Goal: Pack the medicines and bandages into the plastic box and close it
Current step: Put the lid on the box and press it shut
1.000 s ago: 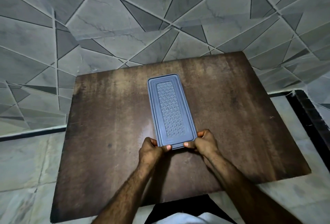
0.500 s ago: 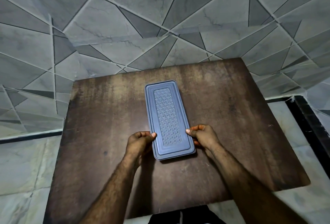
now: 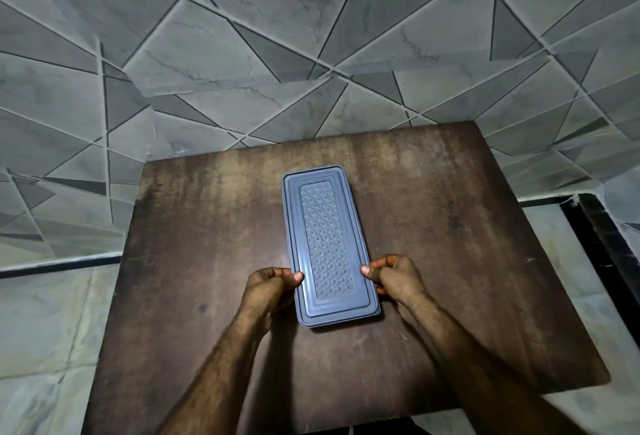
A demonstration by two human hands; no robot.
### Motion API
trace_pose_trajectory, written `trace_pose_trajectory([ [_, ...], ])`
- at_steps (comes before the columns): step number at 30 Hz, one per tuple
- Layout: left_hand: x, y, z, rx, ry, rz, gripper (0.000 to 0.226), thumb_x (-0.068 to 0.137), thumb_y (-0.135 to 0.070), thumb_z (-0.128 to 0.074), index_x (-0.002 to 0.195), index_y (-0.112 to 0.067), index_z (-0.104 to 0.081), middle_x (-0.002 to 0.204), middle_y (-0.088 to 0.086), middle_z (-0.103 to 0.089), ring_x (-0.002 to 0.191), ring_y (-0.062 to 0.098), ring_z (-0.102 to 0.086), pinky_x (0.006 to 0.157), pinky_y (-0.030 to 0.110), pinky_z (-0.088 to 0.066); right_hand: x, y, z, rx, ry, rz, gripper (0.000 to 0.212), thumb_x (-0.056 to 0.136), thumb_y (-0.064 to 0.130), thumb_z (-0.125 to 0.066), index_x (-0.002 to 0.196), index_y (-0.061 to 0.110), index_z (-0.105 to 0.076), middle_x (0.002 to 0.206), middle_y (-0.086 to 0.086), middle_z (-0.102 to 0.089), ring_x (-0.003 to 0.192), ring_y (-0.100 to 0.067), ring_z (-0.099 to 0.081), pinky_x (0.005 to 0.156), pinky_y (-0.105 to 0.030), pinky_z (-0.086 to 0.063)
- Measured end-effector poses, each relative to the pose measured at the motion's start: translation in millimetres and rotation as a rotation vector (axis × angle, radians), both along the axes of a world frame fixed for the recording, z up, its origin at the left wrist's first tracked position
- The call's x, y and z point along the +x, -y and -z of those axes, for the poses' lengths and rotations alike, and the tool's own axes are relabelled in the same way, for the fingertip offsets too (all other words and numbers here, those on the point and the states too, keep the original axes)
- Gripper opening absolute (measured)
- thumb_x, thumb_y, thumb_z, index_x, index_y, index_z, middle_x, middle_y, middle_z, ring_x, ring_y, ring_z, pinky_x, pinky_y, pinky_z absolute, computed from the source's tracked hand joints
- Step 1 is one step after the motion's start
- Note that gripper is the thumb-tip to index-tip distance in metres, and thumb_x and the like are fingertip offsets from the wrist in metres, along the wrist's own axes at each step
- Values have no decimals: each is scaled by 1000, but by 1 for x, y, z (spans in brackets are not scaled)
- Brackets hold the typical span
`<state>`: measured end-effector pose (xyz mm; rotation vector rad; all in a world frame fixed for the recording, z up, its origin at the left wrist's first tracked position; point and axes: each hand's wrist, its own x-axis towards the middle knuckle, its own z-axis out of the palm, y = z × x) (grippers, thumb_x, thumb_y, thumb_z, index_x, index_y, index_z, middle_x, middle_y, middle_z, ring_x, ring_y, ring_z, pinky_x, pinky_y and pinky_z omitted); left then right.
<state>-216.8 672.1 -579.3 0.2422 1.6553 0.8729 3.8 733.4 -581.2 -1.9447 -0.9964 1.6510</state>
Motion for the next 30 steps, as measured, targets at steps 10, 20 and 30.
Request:
trace_pose_trajectory([
  [10, -14, -43, -2, 66, -4, -48, 15, 83, -10, -72, 95, -1, -69, 78, 10, -67, 64, 16, -61, 58, 24, -51, -21, -57, -8, 3, -116, 49, 15, 76, 12, -78, 73, 14, -64, 69, -2, -65, 61, -11, -56, 58, -22, -46],
  [20, -15, -52, 12, 14, -133, -49, 19, 73, -15, -78, 86, -2, -71, 86, 25, -74, 71, 28, -66, 74, 42, -58, -23, -62, 3, 21, -36, 69, 14, 76, 12, -77, 76, 10, -64, 67, -4, -64, 60, -15, -54, 57, -25, -45],
  [30, -29, -71, -4, 57, 38, -5, 7, 84, -14, -72, 88, -11, -67, 71, -1, -65, 70, 13, -58, 67, 26, -49, -25, -85, -8, -41, -189, 25, 12, 78, 10, -75, 77, 13, -63, 64, 2, -65, 57, -7, -56, 54, -16, -45],
])
